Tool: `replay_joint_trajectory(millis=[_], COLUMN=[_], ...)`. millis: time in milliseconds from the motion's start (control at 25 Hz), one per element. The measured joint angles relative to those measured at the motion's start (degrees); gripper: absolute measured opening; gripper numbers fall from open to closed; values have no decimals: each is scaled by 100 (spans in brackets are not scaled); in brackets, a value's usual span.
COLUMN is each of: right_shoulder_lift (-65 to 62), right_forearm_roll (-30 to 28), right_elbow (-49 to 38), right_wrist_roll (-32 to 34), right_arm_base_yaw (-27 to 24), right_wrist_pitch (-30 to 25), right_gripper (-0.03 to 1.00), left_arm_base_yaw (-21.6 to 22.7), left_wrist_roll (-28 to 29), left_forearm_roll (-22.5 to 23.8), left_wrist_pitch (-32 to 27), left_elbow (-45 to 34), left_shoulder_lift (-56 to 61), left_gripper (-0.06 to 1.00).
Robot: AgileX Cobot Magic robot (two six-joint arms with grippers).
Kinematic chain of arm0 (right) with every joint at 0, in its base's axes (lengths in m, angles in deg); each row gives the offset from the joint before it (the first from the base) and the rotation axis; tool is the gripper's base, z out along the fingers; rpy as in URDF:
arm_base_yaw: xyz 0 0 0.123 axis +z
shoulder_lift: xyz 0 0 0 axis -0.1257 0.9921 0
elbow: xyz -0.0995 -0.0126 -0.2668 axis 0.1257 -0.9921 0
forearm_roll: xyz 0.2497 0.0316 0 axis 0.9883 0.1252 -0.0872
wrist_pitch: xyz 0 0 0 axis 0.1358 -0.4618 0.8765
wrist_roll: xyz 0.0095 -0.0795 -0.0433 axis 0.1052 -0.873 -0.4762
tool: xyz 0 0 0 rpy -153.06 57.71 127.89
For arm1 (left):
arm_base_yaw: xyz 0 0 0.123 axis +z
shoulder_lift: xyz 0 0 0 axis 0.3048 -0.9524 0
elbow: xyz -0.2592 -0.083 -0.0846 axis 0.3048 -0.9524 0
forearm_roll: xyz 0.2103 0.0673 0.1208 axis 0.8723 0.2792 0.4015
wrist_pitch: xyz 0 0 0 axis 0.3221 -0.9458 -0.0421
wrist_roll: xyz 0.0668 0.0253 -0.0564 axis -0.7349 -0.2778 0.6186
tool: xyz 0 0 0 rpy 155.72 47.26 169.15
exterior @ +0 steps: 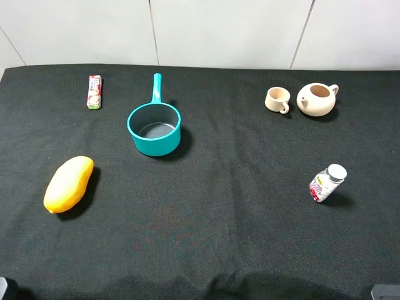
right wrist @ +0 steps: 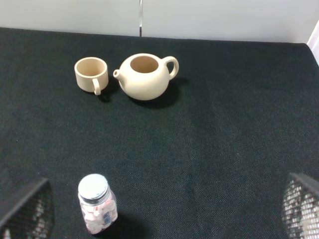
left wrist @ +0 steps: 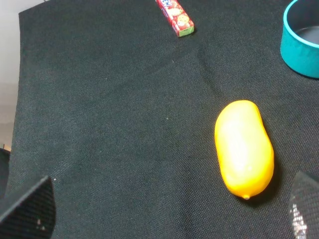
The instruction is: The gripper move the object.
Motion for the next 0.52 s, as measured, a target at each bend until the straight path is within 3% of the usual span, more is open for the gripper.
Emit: replay_joint_trajectory(millis=[520], right_shoulder_lift=[0], right_forearm_roll=[10], right_elbow=[0], right_wrist_roll=[0], right_arm_base_yaw=[0], right_wrist_pitch=[0], right_gripper=[69], left_arm_base_yaw=[0], left_wrist_roll=[0], left_forearm_roll=[0], left_wrist_pitch=[0], left_elbow=[0], left_shoulder_lift=[0], left_gripper=[99])
